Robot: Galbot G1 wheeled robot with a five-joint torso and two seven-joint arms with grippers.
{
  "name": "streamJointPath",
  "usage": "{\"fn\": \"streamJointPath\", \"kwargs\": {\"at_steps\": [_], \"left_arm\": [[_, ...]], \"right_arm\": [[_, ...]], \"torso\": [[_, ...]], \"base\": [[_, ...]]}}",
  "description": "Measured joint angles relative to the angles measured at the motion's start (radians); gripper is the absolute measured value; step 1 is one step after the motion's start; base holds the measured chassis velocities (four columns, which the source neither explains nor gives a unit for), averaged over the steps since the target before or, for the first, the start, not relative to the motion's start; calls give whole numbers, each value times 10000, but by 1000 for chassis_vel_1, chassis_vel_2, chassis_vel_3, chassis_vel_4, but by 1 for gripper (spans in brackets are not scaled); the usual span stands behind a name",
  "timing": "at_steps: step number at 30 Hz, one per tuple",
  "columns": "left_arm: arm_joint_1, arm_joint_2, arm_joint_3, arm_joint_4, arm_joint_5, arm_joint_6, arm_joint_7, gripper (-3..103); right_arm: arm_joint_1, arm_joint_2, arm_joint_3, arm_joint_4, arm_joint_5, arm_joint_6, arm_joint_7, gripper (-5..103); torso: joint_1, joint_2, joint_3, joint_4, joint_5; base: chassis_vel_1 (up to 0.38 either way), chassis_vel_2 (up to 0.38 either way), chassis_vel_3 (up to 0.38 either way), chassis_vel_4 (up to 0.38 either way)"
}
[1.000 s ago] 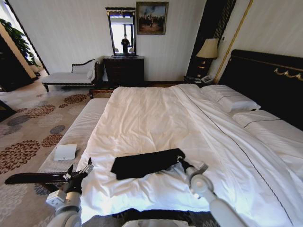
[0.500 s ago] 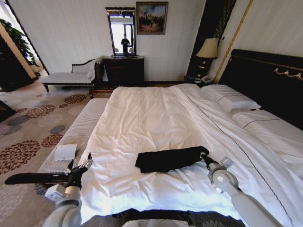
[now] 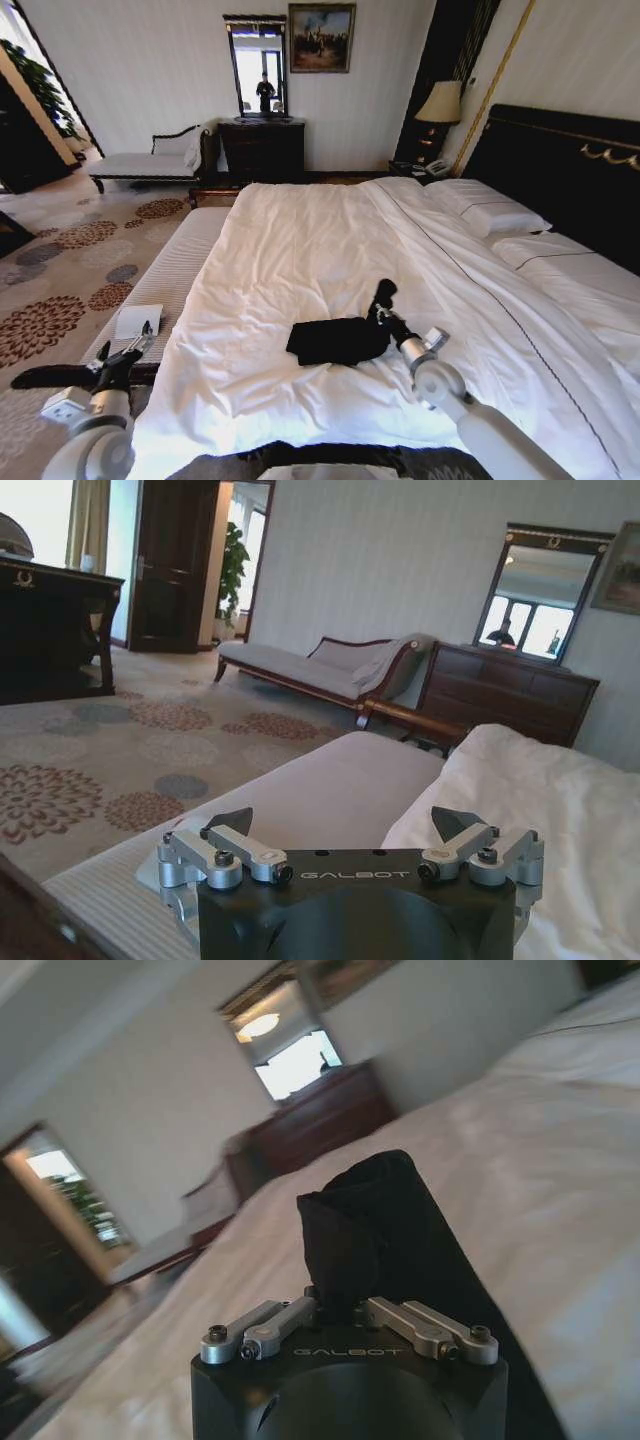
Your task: Fold the clothes on the bed.
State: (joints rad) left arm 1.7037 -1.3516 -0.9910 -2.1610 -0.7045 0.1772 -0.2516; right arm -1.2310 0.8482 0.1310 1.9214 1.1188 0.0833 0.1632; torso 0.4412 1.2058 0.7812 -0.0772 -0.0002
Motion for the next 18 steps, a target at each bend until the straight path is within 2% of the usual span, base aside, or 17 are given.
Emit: {"fn": "streamJointPath", "kwargs": {"at_steps": [8, 18], "left_arm": [[-112, -14, 69, 218, 8, -15, 19, 100], [-108, 126, 4, 329, -69, -35, 34, 100]], "right_arm": [[718, 56, -1728, -484, -1018, 114, -567, 3], [1846, 207, -3364, -1063, -1254, 144, -551, 3]], "torso": [[0, 0, 0, 1, 2], [0, 0, 0, 1, 1]], "base": [[0, 0, 0, 0], [0, 0, 0, 0]]}}
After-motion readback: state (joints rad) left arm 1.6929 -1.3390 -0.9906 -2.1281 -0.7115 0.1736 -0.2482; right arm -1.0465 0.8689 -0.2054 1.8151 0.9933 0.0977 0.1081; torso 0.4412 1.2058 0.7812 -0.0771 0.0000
